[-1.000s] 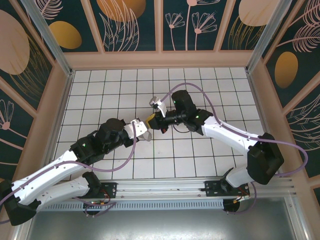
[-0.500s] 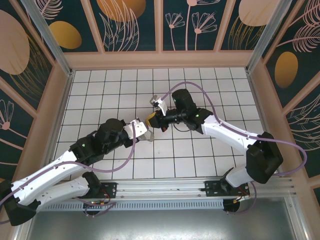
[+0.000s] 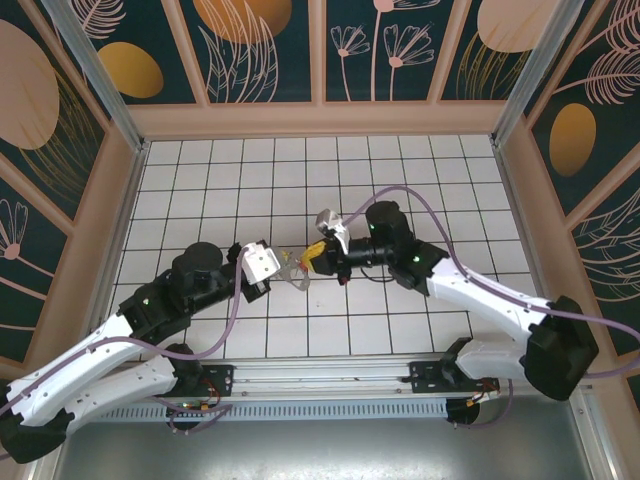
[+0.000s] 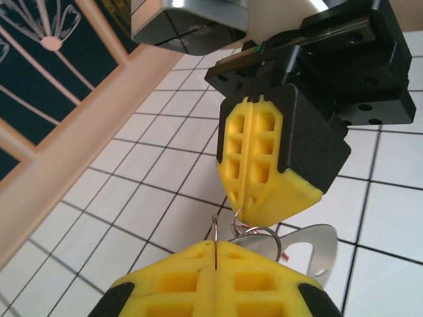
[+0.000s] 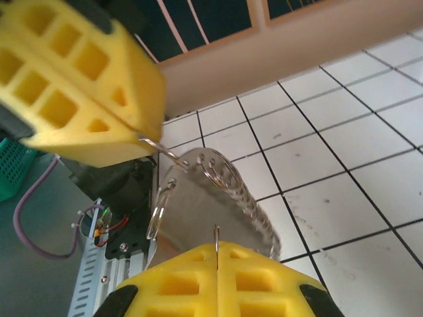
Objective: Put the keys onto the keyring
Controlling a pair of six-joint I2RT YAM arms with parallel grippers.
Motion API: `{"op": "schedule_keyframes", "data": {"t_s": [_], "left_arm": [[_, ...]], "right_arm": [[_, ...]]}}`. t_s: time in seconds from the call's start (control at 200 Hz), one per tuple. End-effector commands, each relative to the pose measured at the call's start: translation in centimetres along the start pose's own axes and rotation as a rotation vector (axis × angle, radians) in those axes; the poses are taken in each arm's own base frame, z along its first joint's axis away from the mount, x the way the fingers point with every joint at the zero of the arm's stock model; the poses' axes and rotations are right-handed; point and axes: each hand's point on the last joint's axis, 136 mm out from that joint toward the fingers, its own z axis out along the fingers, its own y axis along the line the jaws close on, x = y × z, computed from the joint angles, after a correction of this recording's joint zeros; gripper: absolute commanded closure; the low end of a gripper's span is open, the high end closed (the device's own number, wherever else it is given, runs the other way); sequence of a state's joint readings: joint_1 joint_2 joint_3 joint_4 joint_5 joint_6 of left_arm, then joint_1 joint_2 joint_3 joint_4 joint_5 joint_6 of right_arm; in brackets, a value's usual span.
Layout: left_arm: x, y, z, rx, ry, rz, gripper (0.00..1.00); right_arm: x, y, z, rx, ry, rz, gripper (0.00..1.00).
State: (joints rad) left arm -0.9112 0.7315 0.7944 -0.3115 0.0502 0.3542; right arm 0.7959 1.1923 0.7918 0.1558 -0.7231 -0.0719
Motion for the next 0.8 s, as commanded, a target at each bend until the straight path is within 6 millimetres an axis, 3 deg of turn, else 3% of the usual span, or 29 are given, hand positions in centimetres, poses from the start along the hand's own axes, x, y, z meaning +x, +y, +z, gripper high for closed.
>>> {"op": "schedule_keyframes", "data": {"t_s": [0.0,0.195,0.796], "left_arm": [[-2.4,-1.6,-0.5,0.102,-0.100,-0.035,1.00],[-3.5,-2.7,-0.6,0.181,-0.145,-0.044,1.00],[-3.8,-3.3,-0.9,0.210,-0.177,-0.053,1.00]], "right_arm": [[-2.2,0.9,-1.7,0.041,-0.143,-0.184,1.00],[-3.1,2.7,-3.8,0.072,-0.264,-0.382,1.00],[-1.7,3.3,-3.2,0.128,-0.190,-0.512,1.00]]}}
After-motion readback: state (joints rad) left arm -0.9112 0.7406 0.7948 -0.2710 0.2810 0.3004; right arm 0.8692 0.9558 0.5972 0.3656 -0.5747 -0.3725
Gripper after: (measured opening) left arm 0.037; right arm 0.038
